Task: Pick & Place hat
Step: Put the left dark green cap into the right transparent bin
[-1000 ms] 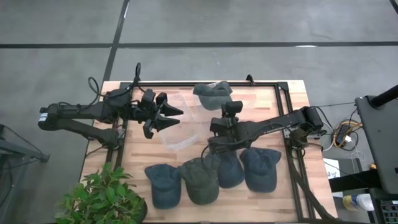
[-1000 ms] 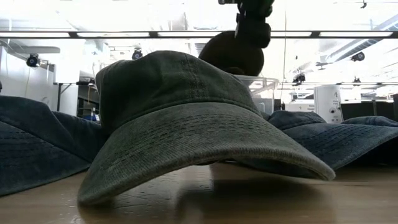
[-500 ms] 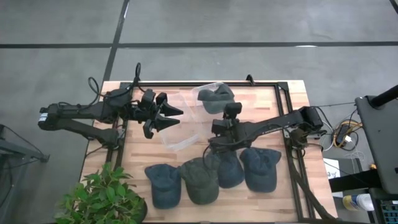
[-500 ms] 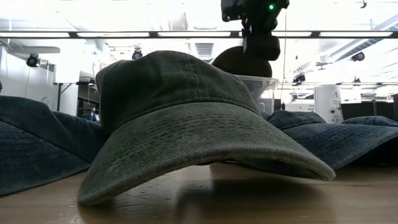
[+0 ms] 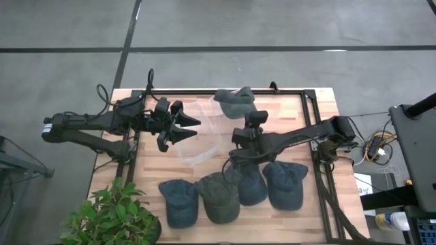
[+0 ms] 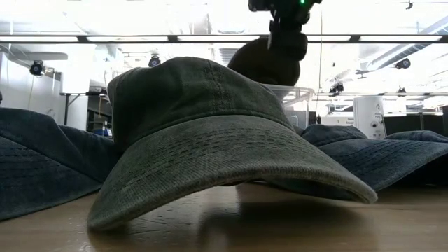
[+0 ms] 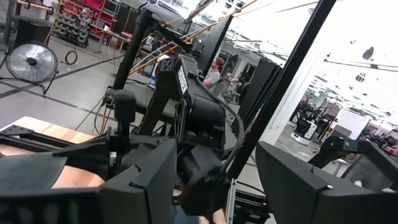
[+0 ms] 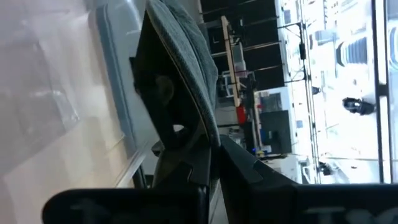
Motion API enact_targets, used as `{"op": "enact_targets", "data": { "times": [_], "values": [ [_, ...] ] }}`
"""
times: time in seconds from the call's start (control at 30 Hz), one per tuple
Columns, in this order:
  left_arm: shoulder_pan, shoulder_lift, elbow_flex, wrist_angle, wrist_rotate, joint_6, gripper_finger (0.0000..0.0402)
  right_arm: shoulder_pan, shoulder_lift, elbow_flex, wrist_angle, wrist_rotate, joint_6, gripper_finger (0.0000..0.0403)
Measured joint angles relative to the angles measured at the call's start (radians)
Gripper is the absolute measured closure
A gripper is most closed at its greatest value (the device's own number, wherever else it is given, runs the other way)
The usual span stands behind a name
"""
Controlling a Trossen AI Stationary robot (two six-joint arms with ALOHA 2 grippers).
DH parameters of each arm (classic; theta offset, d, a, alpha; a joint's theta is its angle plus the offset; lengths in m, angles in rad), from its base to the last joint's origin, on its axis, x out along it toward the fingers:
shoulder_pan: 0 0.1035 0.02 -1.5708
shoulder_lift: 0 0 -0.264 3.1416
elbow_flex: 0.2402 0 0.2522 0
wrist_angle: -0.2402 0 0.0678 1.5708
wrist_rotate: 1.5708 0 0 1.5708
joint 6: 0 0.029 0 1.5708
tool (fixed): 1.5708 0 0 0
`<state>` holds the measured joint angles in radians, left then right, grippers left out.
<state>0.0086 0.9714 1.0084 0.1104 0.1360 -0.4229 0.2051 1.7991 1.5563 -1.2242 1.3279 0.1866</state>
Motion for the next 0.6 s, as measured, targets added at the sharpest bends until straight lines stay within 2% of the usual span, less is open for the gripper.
{"op": "enact_targets", "data": {
  "times": [0.17,0.6],
  "values": [
    [0.0,0.0,0.0,0.0,-0.001,0.025,0.019,0.007,-0.046,0.033,0.001,0.042,0.057,0.039],
    [0.0,0.013,0.0,0.0,-0.032,0.092,0.019,0.017,-0.235,0.05,0.035,0.042,0.275,0.039]
  ]
}}
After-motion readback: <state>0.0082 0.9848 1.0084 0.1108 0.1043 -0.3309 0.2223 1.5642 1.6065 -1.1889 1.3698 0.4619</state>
